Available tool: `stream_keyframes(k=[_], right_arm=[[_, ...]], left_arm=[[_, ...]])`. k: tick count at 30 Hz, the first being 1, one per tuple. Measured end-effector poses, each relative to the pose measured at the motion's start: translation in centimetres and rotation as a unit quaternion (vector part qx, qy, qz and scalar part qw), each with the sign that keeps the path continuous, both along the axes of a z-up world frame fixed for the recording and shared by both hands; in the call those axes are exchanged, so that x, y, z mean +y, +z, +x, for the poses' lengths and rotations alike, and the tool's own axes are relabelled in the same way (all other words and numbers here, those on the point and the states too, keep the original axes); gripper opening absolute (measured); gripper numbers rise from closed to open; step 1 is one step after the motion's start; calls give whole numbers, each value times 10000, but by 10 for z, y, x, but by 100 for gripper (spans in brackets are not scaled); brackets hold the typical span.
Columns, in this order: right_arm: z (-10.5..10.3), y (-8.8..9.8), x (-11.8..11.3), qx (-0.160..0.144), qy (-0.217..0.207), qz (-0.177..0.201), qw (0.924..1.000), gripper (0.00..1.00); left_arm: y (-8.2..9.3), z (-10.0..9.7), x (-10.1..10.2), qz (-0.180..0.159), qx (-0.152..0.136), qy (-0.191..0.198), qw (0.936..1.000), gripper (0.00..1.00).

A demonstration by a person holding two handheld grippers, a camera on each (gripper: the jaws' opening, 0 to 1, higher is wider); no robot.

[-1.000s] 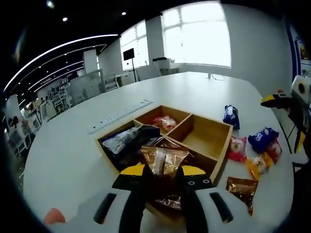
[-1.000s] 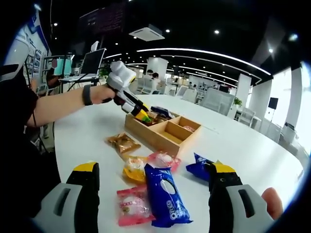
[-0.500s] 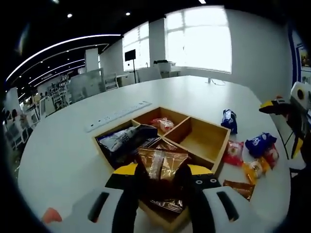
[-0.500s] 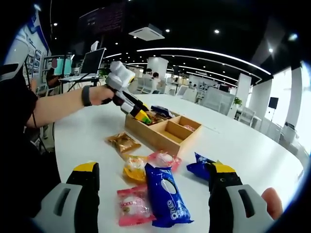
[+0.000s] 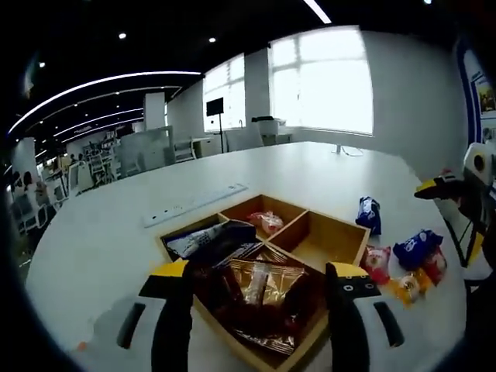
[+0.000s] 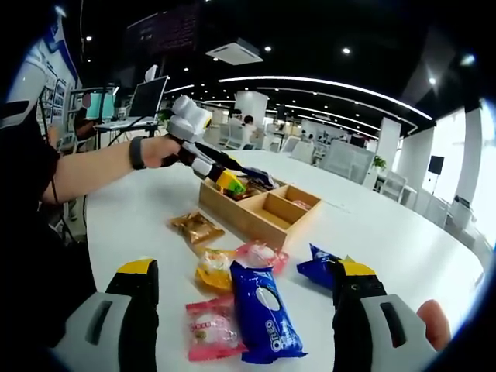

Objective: Pick up the scattered marshmallows, QQ candies, Oreo cookies, and mixed nuts on the table and sort them into separate containers

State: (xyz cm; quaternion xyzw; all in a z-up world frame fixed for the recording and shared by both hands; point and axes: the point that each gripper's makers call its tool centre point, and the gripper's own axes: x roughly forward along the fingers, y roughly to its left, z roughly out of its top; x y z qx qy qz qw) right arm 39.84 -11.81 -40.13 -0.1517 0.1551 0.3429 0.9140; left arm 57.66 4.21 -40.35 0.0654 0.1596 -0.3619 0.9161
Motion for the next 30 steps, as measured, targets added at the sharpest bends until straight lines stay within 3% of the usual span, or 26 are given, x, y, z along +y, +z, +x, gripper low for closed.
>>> stream_keyframes(k=[8, 16, 30], right_arm=[[1, 1, -1, -9, -19, -2, 10000, 89], [1, 1, 0, -15, -8, -1, 10000, 89], [0, 1, 2, -10, -16, 4, 10000, 89]], left_arm=[[0, -4, -6, -68, -7, -85, 9999, 83], [-2, -5, -3, -114, -53, -55, 9999, 97], [3, -12, 2, -195, -208, -37, 9996, 97]])
